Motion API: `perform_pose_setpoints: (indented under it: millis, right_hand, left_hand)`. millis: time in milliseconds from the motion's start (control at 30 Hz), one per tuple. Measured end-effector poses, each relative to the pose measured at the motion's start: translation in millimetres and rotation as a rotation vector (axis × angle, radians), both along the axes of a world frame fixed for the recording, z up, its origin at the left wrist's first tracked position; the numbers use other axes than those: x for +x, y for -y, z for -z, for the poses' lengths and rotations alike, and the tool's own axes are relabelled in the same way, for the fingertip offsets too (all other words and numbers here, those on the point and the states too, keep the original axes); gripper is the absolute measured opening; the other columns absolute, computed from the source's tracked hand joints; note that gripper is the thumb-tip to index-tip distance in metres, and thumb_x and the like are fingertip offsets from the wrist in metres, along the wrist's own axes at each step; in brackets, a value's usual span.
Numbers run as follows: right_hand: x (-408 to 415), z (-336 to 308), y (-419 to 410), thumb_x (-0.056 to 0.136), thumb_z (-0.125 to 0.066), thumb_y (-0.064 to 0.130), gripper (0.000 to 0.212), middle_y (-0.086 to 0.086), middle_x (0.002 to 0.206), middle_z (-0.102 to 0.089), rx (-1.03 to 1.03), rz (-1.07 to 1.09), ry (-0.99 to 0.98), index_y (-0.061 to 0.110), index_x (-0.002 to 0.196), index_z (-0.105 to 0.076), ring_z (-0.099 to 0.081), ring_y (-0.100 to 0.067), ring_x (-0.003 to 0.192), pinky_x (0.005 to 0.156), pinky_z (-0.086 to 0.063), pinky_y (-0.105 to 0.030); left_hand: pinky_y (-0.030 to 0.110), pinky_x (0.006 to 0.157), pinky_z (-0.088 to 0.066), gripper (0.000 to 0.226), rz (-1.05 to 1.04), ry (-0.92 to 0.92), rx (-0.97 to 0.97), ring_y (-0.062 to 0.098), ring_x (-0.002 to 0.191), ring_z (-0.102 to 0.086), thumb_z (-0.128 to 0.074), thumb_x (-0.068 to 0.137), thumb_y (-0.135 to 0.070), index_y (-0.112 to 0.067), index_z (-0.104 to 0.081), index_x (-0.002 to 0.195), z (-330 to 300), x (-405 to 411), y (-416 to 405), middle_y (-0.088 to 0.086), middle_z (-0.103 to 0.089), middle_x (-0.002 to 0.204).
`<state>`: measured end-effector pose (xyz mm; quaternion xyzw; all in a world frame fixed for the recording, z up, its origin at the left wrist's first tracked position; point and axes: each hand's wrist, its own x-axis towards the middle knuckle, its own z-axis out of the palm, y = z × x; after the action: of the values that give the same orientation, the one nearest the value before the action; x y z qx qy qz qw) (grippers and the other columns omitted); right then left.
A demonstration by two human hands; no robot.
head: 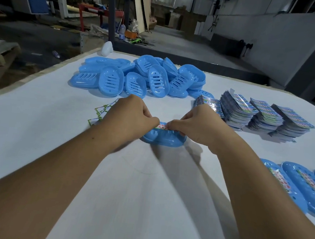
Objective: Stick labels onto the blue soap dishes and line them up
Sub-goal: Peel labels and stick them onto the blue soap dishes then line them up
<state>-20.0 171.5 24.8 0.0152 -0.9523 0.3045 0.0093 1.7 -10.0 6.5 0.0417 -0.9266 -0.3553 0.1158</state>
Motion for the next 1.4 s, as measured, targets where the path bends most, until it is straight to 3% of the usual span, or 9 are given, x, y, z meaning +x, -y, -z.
perform_pose_setpoints:
  millis: [200,500,833,1033,1200,1300,1400]
  right_hand:
    - [-1.6,2.4,1.5,0.071,-0.080,0.045,0.050,0.001,0.048,-0.041,0.043,0.002,-0.033,-0.004,0.076,-0.069,-0.029,-0.012,0.041,0.047,-0.030,-0.025]
    - [-2.4,3.9,2.3,0.071,-0.079,0.049,0.048,0.004,0.040,-0.042,0.094,-0.004,-0.072,0.002,0.073,-0.073,-0.033,-0.011,0.038,0.046,-0.032,-0.025]
    - [1.0,2.6,1.8,0.069,-0.077,0.066,0.061,0.006,0.036,-0.046,0.203,-0.016,-0.099,0.005,0.067,-0.073,-0.048,-0.018,0.048,0.052,-0.040,-0.029]
    - [-1.2,3.0,-2.3,0.070,-0.078,0.065,0.054,0.005,0.049,-0.059,0.151,-0.033,-0.056,0.011,0.070,-0.075,-0.052,-0.014,0.052,0.055,-0.044,-0.029]
    - [-6.7,0.0,-11.5,0.082,-0.075,0.047,0.038,0.003,0.055,-0.060,0.030,-0.035,0.055,0.009,0.079,-0.073,-0.042,-0.008,0.037,0.038,-0.033,-0.018]
    - [-7.9,-0.7,-15.0,0.088,-0.071,0.039,0.036,0.001,0.064,-0.064,-0.030,-0.028,-0.014,0.004,0.082,-0.070,-0.047,-0.012,0.050,0.049,-0.038,-0.024]
    - [-2.4,-1.9,-10.3,0.086,-0.072,0.049,0.027,0.016,0.076,-0.067,-0.022,-0.150,-0.126,0.023,0.090,-0.072,-0.061,-0.004,0.069,0.062,-0.047,-0.025]
  left_hand:
    - [0.023,0.051,-0.036,0.017,-0.008,-0.035,-0.094,0.006,0.066,-0.063,-0.074,0.075,-0.038,-0.024,-0.075,0.066,-0.9,1.7,-3.3,-0.009,-0.069,0.062]
    - [0.023,0.050,-0.033,0.023,0.015,-0.073,-0.176,0.003,0.064,-0.058,-0.077,0.076,-0.045,-0.025,-0.071,0.065,-0.2,1.2,-3.3,-0.013,-0.063,0.059]
    - [0.022,0.052,-0.034,0.034,0.040,-0.111,-0.299,0.006,0.072,-0.057,-0.076,0.078,-0.059,-0.027,-0.068,0.068,-4.1,5.1,-3.6,-0.014,-0.060,0.071]
    - [0.027,0.056,-0.042,0.035,0.026,-0.131,-0.384,0.015,0.073,-0.063,-0.075,0.077,-0.059,-0.026,-0.073,0.068,-7.7,6.1,-2.1,-0.006,-0.067,0.072]
    - [0.025,0.052,-0.038,0.026,-0.024,-0.113,-0.349,0.010,0.069,-0.059,-0.072,0.085,-0.047,-0.027,-0.067,0.069,-7.0,0.3,4.8,-0.008,-0.066,0.074]
    - [0.029,0.055,-0.038,0.024,-0.039,-0.125,-0.326,0.014,0.070,-0.059,-0.067,0.090,-0.044,-0.026,-0.068,0.074,-6.2,-3.4,6.7,-0.005,-0.066,0.076]
    - [0.029,0.053,-0.037,0.021,-0.049,-0.144,-0.305,0.009,0.066,-0.055,-0.061,0.095,-0.042,-0.026,-0.068,0.083,-4.7,-4.8,7.6,-0.005,-0.065,0.077]
